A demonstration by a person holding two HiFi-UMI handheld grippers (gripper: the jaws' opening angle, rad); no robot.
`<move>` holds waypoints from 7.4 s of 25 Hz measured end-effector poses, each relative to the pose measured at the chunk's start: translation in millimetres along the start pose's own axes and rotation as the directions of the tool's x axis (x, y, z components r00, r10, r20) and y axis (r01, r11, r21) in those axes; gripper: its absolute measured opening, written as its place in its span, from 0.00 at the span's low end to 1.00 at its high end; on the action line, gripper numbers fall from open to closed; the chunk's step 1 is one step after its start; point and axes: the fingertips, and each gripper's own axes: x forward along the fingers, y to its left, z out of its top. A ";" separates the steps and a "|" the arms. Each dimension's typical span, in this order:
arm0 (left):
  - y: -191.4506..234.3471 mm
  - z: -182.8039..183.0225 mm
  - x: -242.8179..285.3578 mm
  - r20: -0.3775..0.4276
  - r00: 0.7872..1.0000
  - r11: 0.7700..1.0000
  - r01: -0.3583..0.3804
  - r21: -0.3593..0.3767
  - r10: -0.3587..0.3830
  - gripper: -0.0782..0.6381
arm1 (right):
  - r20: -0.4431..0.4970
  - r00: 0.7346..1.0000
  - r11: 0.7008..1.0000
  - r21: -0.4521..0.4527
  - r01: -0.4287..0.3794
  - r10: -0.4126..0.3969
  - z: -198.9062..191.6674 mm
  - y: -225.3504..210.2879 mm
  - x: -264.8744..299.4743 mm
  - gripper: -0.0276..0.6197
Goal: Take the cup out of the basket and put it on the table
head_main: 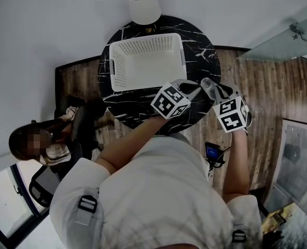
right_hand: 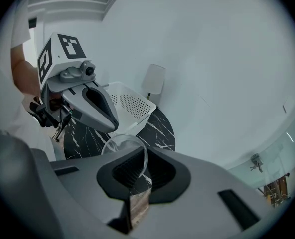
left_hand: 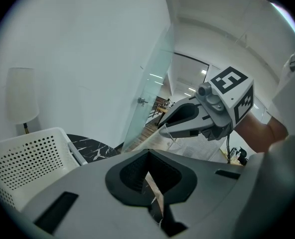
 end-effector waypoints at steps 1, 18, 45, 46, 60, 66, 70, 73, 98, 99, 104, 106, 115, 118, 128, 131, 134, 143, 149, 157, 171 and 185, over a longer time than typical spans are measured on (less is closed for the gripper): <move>0.4 -1.1 1.1 -0.001 1.000 1.000 -0.002 -0.004 0.002 0.12 | 0.000 1.000 1.000 -0.001 -0.004 0.004 -0.2 -0.1 1.0 0.08; 8.5 -18.7 19.7 -0.037 0.999 0.999 -0.010 -0.038 0.009 0.12 | -0.035 0.998 0.999 0.003 -0.046 0.047 -15.4 0.6 23.4 0.08; 15.4 -56.0 61.6 -0.084 0.996 0.994 0.006 -0.110 -0.016 0.12 | -0.136 0.983 0.992 0.016 -0.126 0.127 -61.5 7.8 77.9 0.08; 16.1 -57.5 62.6 -0.084 0.996 0.994 0.005 -0.113 -0.015 0.12 | -0.138 0.982 0.992 0.016 -0.127 0.128 -62.8 7.9 79.4 0.08; 25.5 -79.7 72.6 -0.107 0.994 0.989 -0.020 -0.150 0.004 0.12 | -0.170 0.972 0.987 0.007 -0.163 0.161 -75.1 16.0 102.9 0.08; 29.4 -93.4 76.0 -0.126 0.992 0.987 -0.036 -0.157 0.016 0.12 | -0.189 0.966 0.983 0.006 -0.182 0.180 -82.0 20.9 114.8 0.08; 32.8 -102.0 78.1 -0.139 0.990 0.986 -0.046 -0.161 0.023 0.12 | -0.205 0.960 0.981 0.003 -0.194 0.190 -85.4 24.1 121.0 0.08; 34.0 -106.5 79.6 -0.144 0.989 0.985 -0.050 -0.167 0.026 0.12 | -0.212 0.957 0.979 0.002 -0.203 0.199 -87.8 27.0 124.3 0.08; 49.5 -146.0 81.3 -0.186 0.981 0.976 -0.086 -0.198 0.049 0.12 | -0.255 0.937 0.968 -0.008 -0.250 0.240 -105.3 47.6 158.9 0.08; 49.9 -147.5 82.1 -0.189 0.981 0.976 -0.086 -0.199 0.048 0.12 | -0.257 0.936 0.968 -0.007 -0.252 0.242 -106.7 48.7 160.5 0.08; 52.3 -147.9 85.1 -0.189 0.981 0.975 -0.086 -0.203 0.047 0.12 | -0.266 0.931 0.966 -0.004 -0.260 0.250 -111.6 51.5 165.8 0.08; 53.9 -149.2 86.4 -0.193 0.980 0.975 -0.088 -0.205 0.047 0.12 | -0.272 0.929 0.965 -0.004 -0.261 0.250 -112.9 51.3 167.6 0.08; 56.0 -160.4 89.3 -0.216 0.975 0.973 -0.093 -0.212 0.046 0.12 | -0.280 0.925 0.963 0.001 -0.268 0.257 -117.5 51.8 176.1 0.08; 56.9 -165.2 91.0 -0.222 0.974 0.972 -0.093 -0.216 0.044 0.12 | -0.283 0.923 0.963 0.000 -0.271 0.259 -120.0 52.7 179.3 0.08; 60.0 -173.1 93.5 -0.234 0.971 0.970 -0.098 -0.223 0.044 0.12 | -0.299 0.916 0.960 0.010 -0.278 0.268 -128.1 56.4 186.7 0.08; 60.2 -173.4 93.9 -0.236 0.971 0.970 -0.097 -0.221 0.044 0.12 | -0.300 0.915 0.960 0.012 -0.280 0.270 -128.6 57.0 187.9 0.08; 59.9 -173.4 94.4 -0.236 0.971 0.970 -0.097 -0.221 0.043 0.12 | -0.304 0.914 0.960 0.011 -0.280 0.270 -130.1 57.1 188.5 0.08; 59.1 -179.0 94.0 -0.241 0.969 0.969 -0.099 -0.227 0.043 0.12 | -0.312 0.911 0.960 0.011 -0.281 0.270 -136.4 56.6 191.8 0.08; 56.6 -179.4 93.9 -0.239 0.970 0.970 -0.099 -0.224 0.043 0.12 | -0.307 0.914 0.961 0.009 -0.277 0.267 -138.1 57.9 192.9 0.09; 52.4 -176.6 90.2 -0.233 0.971 0.972 -0.101 -0.214 0.049 0.12 | -0.313 0.914 0.964 0.015 -0.267 0.258 -141.0 51.5 190.0 0.09; 44.6 -156.6 66.7 -0.204 0.976 0.981 -0.108 -0.163 0.073 0.12 | -0.216 0.949 0.974 0.035 -0.226 0.228 -112.1 42.4 146.1 0.09; 27.1 -77.9 -23.4 -0.024 0.987 0.980 -0.163 -0.115 0.162 0.12 | 0.094 0.970 0.970 0.069 -0.232 0.225 -5.1 71.0 67.3 0.09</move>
